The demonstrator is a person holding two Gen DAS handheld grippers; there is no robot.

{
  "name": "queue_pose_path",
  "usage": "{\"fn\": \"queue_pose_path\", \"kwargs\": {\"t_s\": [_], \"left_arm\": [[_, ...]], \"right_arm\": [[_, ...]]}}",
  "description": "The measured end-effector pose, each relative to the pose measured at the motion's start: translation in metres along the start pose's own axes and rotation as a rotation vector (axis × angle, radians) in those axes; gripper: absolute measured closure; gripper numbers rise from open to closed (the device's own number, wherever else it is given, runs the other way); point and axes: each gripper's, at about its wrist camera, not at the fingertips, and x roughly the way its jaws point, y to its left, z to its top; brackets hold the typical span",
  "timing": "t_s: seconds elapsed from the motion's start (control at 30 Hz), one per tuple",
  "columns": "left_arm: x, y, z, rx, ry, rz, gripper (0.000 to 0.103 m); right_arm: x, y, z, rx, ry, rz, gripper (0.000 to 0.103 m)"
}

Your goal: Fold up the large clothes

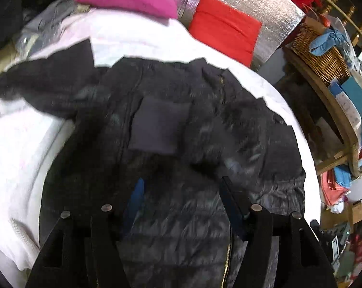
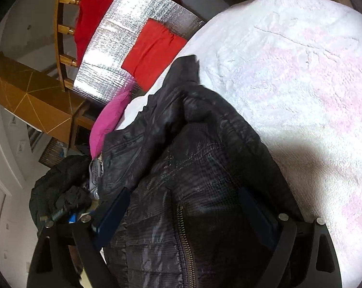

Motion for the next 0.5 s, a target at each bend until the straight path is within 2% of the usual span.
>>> {"fn": "queue_pose_path", "kwargs": {"t_s": [0.17, 0.33, 0.4, 0.43, 0.5], "left_arm": [[0.013, 0.018, 0.030, -0.155, 0.007, -0.048, 0.034], [0.059, 0.017, 0.051, -0.278, 0.139, -0.138, 0.033], [0.085, 0.018, 0.061, -0.346, 0.219, -0.198, 0.033], [0.090, 0.019, 0.063, -0.375, 0.239, -0.214, 0.035], [0.087, 0.017, 0.063, -0.396, 0.212, -0.220, 0.051]], "right_arm": [[0.002, 0.005, -0.003, -0.033, 0.000, -0.035, 0.009], [0.001, 0.007, -0.007, -0.070, -0.013, -0.048, 0.009], [0.002, 0.010, -0.010, -0.081, -0.014, -0.057, 0.009], [0.003, 0.010, -0.010, -0.085, -0.014, -0.062, 0.009], [0.003, 0.011, -0.010, -0.087, -0.015, -0.068, 0.009]]}}
